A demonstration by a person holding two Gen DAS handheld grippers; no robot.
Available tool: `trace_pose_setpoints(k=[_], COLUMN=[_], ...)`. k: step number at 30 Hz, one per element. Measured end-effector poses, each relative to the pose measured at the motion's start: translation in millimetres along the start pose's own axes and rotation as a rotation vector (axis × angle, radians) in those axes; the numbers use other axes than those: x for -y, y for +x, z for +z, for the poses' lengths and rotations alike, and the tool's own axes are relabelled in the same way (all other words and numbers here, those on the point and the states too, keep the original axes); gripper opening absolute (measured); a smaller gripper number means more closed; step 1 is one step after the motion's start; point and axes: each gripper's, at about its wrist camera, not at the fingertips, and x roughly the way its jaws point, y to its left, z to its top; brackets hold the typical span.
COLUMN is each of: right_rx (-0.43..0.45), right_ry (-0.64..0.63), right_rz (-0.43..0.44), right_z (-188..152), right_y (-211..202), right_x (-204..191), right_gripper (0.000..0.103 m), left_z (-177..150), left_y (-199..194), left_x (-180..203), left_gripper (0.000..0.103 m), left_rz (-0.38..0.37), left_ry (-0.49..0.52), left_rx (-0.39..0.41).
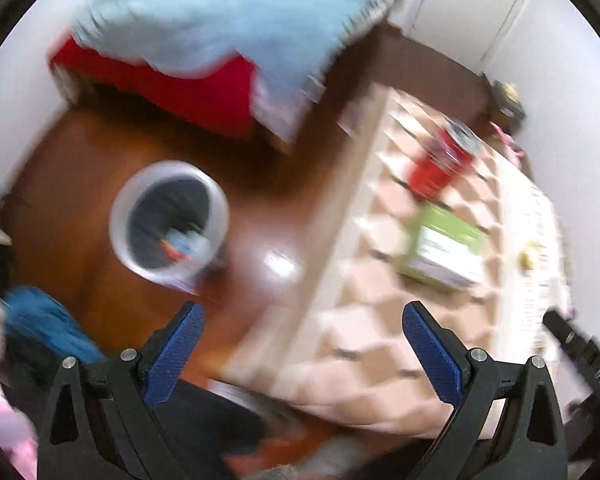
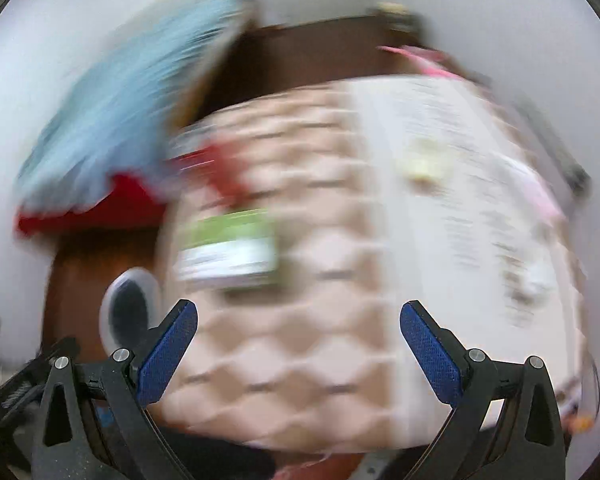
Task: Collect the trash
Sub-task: 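Grasp the green medicine box with left tool while right tool grasps the paper scrap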
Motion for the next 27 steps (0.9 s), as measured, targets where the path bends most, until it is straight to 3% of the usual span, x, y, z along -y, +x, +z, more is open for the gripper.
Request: trace_pose_setpoints(k=[4,7,8,9,13,15,17,19,23,26,27], right_rx=[0.023,0.032,0.021,0.012,-0.055,-0.074,-0.09,-0.097,-0.097,-0.077,-0.069], right_ry=[0.215,0.31,0.336,0.35,0.333,0.316,0.31,0.31,0.312,0.318,0.316], right_rz=[-0.124,-0.172,-0.179,-0.174,-0.165,-0.165,-0.165,-0.155,-0.145,-0.141,-0.139], right_z=[9,12,12,11,13,13,12,10,7,6,7], right_y=[12,21,26,30,46,54,61,69,75,75,74], right_x=[100,147,162,172,199,203,209,211,216,216,216], right_gripper=[0.103,0.103,0.102,0.102,0.102,0.102,0.102,0.102,0.081,0.075,0.064], left_z=[-1,4,9,11,19,19,21,27,32,27,25], left_y=[53,76,79,78,80,88,94,98,101,100,104], left_x=[53,77,87,94,147,158,159,160,172,181,185], left_gripper=[0.101,0.101,0.1,0.1,0.1,0.1,0.102,0.103,0.101,0.101,0.101], left_rz=[-0.107,-0.113,-0.09,-0.074,0.068,0.132,0.16,0.121,0.108,0.076,0.077], left_ry=[-0.145,-0.238,-0.221,-0.183,0.242,0.393,0.447,0.459,0.48,0.502,0.52], left_rx=[-0.147,-0.194,-0.179,-0.163,-0.058,-0.05,-0.048,-0.053,-0.096,-0.114,-0.118])
